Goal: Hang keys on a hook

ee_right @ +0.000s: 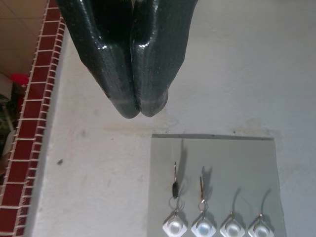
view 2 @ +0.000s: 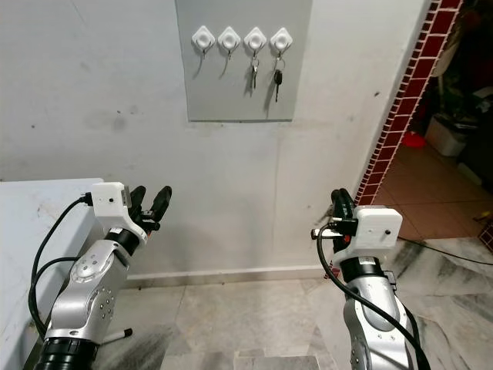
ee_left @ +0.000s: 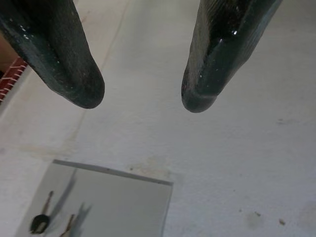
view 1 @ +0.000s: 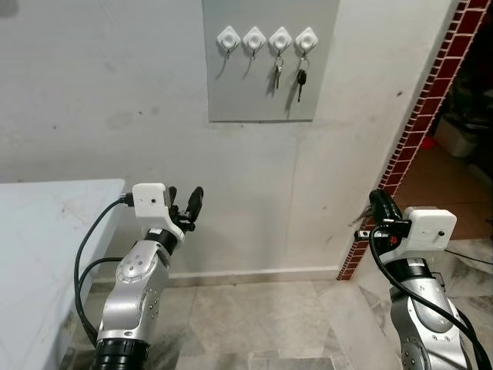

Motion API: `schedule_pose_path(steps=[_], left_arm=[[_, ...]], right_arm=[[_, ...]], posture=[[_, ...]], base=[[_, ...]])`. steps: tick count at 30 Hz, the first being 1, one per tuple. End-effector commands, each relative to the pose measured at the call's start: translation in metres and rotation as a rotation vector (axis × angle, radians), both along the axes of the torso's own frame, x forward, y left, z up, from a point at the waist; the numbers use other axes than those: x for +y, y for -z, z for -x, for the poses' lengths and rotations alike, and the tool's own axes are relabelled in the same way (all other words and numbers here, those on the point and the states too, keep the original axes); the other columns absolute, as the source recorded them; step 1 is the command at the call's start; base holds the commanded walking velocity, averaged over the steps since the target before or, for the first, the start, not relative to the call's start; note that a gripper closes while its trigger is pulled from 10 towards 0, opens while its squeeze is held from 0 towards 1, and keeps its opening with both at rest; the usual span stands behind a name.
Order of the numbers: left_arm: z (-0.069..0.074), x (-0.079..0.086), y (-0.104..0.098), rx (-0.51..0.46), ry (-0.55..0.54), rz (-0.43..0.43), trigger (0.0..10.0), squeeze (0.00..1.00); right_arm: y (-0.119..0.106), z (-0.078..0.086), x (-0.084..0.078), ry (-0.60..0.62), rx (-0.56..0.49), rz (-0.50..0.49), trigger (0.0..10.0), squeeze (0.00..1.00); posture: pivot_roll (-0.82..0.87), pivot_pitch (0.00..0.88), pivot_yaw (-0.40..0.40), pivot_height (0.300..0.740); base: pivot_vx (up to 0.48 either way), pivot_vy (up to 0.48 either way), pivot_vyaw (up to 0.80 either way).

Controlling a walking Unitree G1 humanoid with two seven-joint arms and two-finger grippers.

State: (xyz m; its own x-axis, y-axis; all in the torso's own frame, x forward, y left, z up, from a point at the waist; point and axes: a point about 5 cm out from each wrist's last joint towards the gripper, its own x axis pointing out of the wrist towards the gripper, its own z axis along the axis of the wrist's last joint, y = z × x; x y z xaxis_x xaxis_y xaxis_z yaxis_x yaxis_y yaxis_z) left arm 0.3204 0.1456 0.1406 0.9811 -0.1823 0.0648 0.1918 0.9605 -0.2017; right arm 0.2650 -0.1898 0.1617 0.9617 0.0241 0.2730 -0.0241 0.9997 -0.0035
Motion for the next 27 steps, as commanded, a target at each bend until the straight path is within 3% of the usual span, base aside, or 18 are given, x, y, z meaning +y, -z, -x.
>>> schedule_pose_path(steps=[1,27], left_arm=[[-0.0008,0.0018,-0.0055,-0.014,-0.01,0.002,10.0,0.0],[-0.0002,0.0014,-0.0059,-0.011,-0.019,0.014,10.0,0.0]], right_arm=[[-0.0049,0.0002,0.0031,-0.021,-0.018,-0.007,10.0,0.0],[-0.0036,-0.0025,0.0068,-0.039,-0.013,-0.014,10.0,0.0]], posture=[[-0.02,0.017,0.001,0.74],[-0.01,0.018,0.0,0.74]], base=[[0.326,0.0,0.0],[0.32,0.0,0.0]])
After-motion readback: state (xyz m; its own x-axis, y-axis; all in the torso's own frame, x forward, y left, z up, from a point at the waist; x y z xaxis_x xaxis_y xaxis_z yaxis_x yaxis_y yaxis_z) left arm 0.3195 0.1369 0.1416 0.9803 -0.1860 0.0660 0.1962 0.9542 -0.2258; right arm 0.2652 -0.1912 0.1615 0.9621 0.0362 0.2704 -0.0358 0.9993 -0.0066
